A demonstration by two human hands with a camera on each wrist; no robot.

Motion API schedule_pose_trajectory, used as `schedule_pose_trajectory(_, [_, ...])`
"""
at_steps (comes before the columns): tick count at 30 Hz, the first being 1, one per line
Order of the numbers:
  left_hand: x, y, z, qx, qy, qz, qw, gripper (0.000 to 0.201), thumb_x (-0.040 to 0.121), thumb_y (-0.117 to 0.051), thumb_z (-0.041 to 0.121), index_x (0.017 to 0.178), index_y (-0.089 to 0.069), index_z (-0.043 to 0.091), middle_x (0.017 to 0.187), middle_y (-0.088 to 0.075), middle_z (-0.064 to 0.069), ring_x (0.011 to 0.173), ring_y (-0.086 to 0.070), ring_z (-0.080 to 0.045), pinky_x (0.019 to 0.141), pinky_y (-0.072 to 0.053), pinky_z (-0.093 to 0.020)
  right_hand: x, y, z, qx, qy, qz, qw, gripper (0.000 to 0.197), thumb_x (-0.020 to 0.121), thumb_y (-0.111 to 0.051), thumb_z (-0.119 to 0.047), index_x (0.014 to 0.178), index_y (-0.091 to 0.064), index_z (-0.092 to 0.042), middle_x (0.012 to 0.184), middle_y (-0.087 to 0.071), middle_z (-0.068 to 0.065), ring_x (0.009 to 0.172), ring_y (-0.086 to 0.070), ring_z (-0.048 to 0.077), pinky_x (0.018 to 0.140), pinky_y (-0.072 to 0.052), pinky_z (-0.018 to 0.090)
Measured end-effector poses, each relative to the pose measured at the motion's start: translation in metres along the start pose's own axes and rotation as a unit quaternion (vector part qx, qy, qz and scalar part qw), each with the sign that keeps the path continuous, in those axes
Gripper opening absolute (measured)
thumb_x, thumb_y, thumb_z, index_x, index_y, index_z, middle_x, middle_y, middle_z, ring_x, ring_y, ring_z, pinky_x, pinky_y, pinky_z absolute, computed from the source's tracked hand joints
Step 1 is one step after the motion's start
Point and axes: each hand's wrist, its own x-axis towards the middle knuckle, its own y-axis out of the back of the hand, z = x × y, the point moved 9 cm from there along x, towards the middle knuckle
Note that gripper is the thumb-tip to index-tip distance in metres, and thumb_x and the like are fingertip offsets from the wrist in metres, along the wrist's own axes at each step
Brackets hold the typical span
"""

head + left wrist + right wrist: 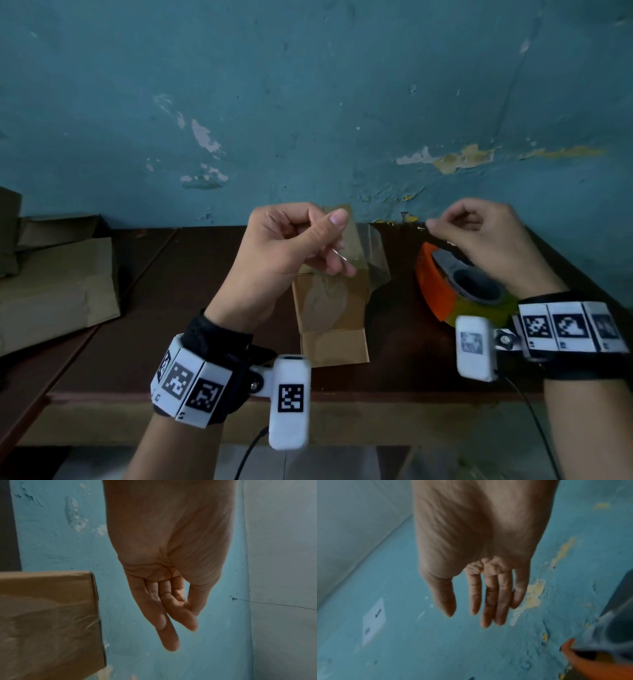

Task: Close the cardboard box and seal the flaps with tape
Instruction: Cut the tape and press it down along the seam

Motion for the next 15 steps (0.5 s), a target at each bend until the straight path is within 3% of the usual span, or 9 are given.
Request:
schedule_pose_trajectory(3, [0.001,-0.003,-0.003,0.0,0.001,-0.003,1.0,0.036,0.093,-0.065,0.02,0.057,-0.061,0.022,0.055,-0.061,-0.009,0.057,-0.071,-0.032,0.056,-0.052,-0.029,-0.004,-0.017,-0.022,0.13,0.075,-0.069,0.986,0.01,0.09,-0.073,-0.018,0.096,-0.072,-0.01,0.096,-0.076,0.008,0.097,-0.072,0.023,0.094,-0.058,0.041])
schedule_pose_trajectory(6, [0.003,-0.004,-0.004,-0.002,-0.001,-0.006,1.0,0.037,0.094,-0.064,0.019,0.058,-0.062,0.024,0.055,-0.062,-0.009,0.058,-0.072,-0.031,0.056,-0.052,-0.03,-0.013,-0.034,-0.047,0.204,0.145,-0.139,0.958,0.014,0.095,-0.065,-0.009,0.106,-0.07,-0.001,0.105,-0.075,0.011,0.105,-0.07,0.024,0.098,-0.056,0.037])
schedule_pose_trajectory(8, [0.004,-0.004,-0.005,-0.002,-0.001,-0.007,1.0,0.037,0.095,-0.064,0.019,0.058,-0.062,0.025,0.055,-0.063,-0.009,0.058,-0.072,-0.031,0.058,-0.052,-0.032,-0.018,-0.042,-0.058,0.239,0.171,-0.174,0.94,0.022,0.093,-0.06,-0.009,0.112,-0.069,-0.001,0.112,-0.074,0.012,0.112,-0.067,0.026,0.101,-0.053,0.037])
schedule_pose_trajectory(11, [0.003,-0.004,-0.006,-0.006,-0.002,-0.007,1.0,0.037,0.095,-0.063,0.019,0.059,-0.063,0.024,0.055,-0.062,-0.008,0.058,-0.071,-0.032,0.058,-0.053,-0.032,-0.022,-0.051,-0.067,0.265,0.191,-0.214,0.92,0.034,0.087,-0.058,-0.015,0.117,-0.067,-0.001,0.123,-0.069,0.015,0.123,-0.061,0.032,0.11,-0.044,0.05])
schedule_pose_trajectory(15, [0.0,-0.004,-0.005,-0.016,-0.002,-0.013,1.0,0.032,0.096,-0.063,0.016,0.064,-0.06,0.01,0.056,-0.063,-0.009,0.057,-0.071,-0.032,0.057,-0.055,-0.03,-0.029,-0.064,-0.07,0.245,0.198,-0.263,0.912,0.038,0.085,-0.058,-0.025,0.112,-0.067,0.0,0.117,-0.069,0.018,0.117,-0.061,0.041,0.106,-0.039,0.067])
